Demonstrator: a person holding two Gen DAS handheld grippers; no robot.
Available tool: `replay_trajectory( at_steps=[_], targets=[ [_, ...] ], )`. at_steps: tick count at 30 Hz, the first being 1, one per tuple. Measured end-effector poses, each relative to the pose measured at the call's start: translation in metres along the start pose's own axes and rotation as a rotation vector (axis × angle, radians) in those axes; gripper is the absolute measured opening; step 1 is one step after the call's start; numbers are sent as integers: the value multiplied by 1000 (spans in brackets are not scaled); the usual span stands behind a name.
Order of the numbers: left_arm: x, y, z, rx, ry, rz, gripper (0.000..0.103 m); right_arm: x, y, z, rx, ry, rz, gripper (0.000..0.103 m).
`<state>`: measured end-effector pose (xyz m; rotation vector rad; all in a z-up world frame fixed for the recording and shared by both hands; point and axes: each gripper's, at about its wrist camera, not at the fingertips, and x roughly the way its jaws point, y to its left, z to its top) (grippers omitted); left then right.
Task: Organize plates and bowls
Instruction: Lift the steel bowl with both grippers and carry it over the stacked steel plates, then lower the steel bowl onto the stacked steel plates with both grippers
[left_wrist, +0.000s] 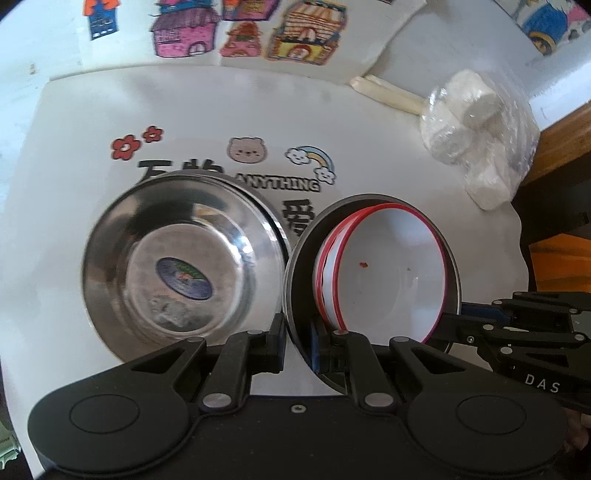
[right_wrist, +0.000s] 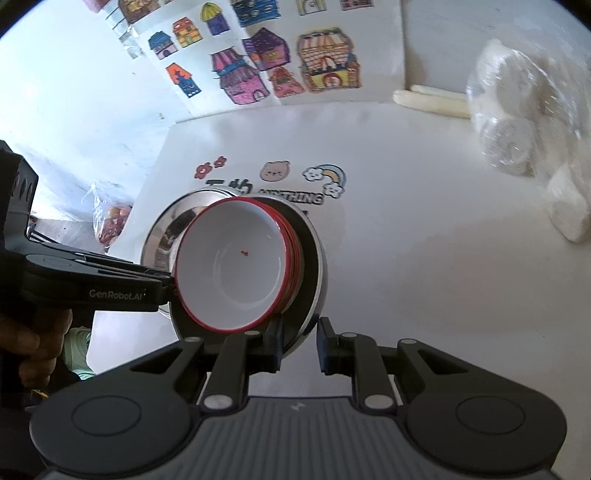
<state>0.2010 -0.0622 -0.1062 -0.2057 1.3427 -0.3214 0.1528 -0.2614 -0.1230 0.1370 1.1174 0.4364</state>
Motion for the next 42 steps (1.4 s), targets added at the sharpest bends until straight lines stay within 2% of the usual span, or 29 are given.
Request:
replay_trajectory(
  at_steps=[18,42],
  targets=[
    [-18,55,0,-66,-8,49,13,33,46,23,-63,25,46,21],
    [-15,90,13,-53,31,69,14,62,69,34,-34,42,54,21]
  ],
)
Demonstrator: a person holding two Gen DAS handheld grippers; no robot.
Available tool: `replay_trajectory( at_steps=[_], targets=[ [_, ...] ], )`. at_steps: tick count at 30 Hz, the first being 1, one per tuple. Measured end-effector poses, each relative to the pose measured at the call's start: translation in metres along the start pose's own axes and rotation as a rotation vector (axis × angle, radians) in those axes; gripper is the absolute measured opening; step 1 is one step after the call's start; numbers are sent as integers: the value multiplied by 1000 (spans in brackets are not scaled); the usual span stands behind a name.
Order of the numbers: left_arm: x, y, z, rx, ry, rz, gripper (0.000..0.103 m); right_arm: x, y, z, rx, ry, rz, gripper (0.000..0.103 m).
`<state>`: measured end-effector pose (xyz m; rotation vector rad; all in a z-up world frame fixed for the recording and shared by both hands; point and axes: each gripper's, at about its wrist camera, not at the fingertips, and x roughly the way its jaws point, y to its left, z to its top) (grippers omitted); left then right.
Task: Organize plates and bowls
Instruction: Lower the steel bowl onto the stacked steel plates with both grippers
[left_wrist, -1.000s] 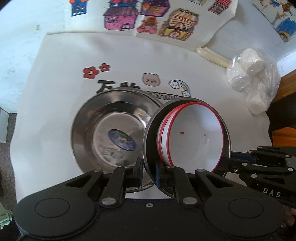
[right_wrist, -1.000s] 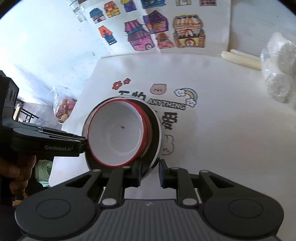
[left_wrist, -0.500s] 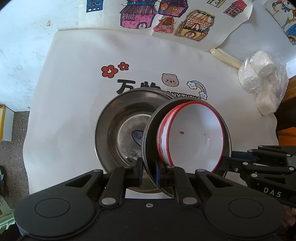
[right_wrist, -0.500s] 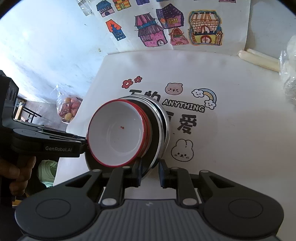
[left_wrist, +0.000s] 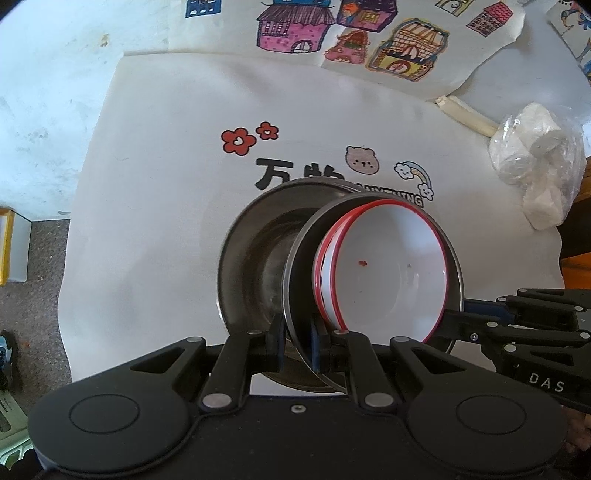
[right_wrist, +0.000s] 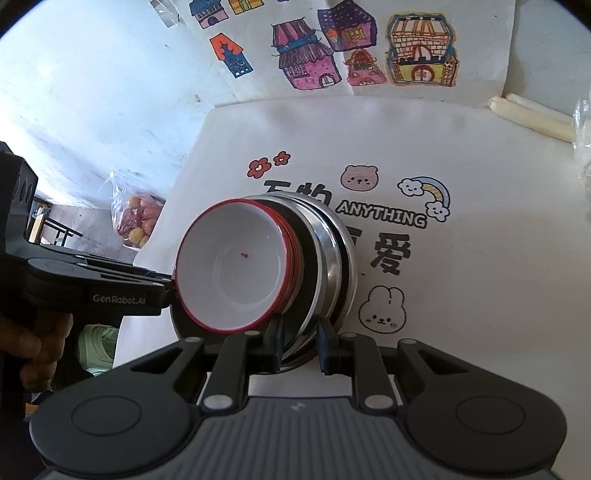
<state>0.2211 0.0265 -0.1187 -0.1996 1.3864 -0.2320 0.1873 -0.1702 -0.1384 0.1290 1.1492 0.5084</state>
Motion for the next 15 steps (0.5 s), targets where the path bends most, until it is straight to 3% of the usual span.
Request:
replay_trajectory(
  at_steps=[15],
  targets=[
    [1,9,5,-19,6,18,14,12,6,10,-8,15,11,21]
  ],
)
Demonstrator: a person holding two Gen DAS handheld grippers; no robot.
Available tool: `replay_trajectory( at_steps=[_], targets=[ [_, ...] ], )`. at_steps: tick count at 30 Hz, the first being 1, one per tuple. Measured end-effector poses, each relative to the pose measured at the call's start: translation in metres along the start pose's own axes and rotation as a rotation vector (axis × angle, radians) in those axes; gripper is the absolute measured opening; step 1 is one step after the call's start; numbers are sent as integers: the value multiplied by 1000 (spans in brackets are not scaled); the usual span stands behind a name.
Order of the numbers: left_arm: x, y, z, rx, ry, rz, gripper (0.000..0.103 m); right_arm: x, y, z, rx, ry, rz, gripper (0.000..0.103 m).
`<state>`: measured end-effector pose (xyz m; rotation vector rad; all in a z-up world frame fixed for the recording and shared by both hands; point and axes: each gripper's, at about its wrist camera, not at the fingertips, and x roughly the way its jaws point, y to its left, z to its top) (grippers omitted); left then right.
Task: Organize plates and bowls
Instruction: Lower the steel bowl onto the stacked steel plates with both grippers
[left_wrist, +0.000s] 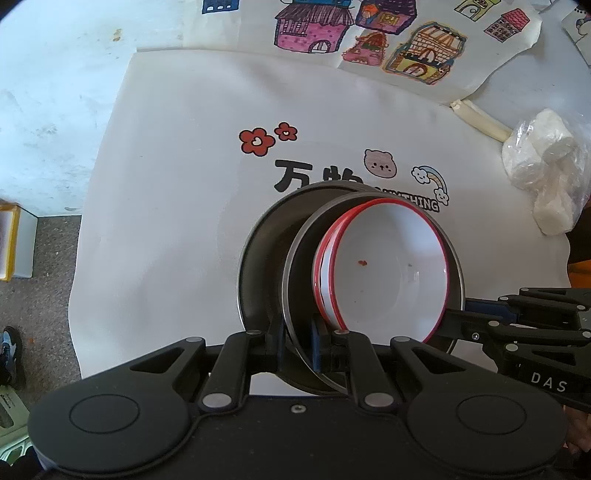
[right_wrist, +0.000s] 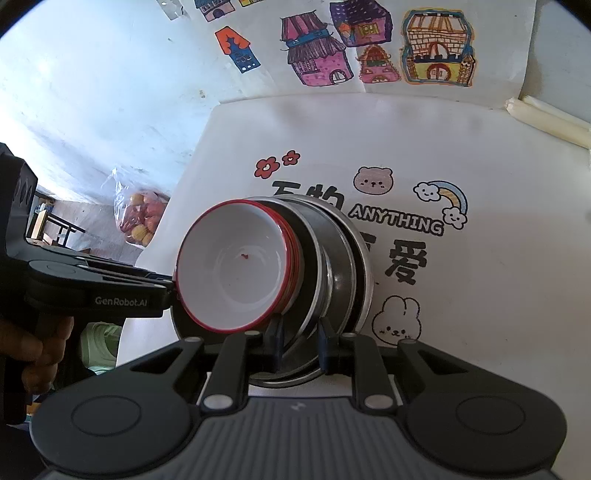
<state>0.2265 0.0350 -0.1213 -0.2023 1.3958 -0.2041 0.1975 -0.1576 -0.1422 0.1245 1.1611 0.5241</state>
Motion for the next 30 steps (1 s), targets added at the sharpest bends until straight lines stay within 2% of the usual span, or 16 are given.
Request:
replay_trajectory(
  at_steps=[17,30],
  targets=[
    [4,3,1,-14,11,12,15,10,0,2,15,8,5,21],
    [9,-5,7,32,13,28,14,15,-8,1,60,20,2,21]
  ],
)
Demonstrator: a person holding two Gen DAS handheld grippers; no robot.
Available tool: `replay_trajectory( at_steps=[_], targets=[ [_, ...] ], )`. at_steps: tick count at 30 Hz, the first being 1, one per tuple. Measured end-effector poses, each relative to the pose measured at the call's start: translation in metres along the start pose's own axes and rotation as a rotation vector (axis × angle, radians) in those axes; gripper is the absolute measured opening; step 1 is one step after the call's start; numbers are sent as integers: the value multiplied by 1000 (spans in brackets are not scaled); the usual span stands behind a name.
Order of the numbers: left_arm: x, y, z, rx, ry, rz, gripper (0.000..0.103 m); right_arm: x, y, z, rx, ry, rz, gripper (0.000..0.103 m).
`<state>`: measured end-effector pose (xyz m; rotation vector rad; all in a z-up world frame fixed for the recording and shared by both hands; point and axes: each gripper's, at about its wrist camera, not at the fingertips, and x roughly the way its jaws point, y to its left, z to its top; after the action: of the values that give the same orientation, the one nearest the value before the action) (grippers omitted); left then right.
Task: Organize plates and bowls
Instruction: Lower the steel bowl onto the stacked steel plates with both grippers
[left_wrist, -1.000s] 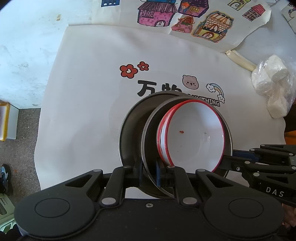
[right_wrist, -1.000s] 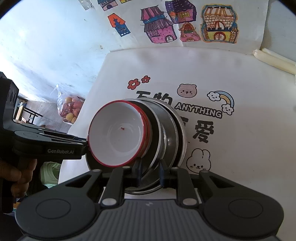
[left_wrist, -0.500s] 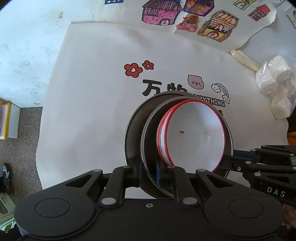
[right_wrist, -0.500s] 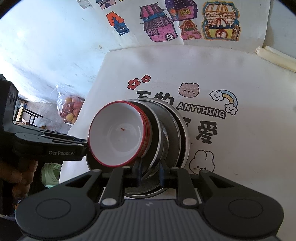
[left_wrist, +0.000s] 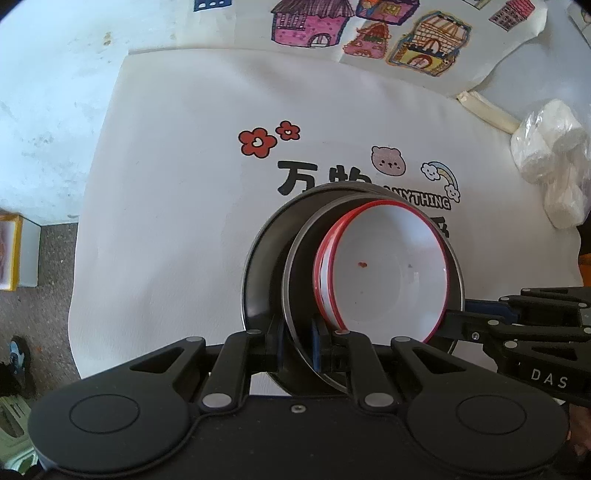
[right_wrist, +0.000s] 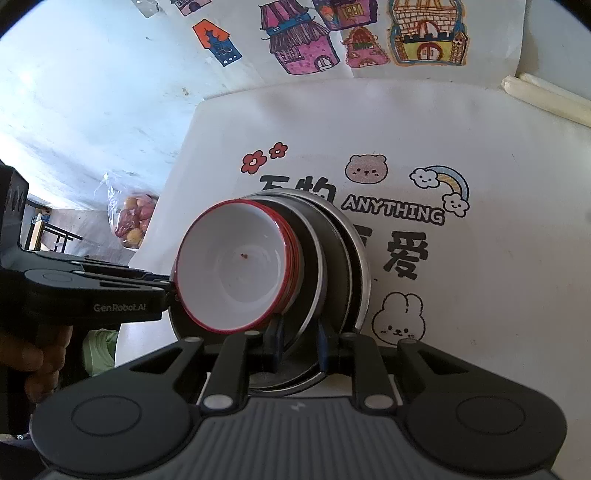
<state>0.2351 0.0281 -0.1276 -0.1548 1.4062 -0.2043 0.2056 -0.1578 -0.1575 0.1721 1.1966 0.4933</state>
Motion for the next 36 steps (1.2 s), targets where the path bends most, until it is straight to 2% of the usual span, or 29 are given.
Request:
replay_trajectory(
  at_steps=[13,36],
  targets=[
    [6,-9,6,41,1,6,15,0,-6,0,17,-3,-19,21],
    [8,-11,10,51,4,-16,15,-5,-6,-3,46,-14,-42,21]
  ],
)
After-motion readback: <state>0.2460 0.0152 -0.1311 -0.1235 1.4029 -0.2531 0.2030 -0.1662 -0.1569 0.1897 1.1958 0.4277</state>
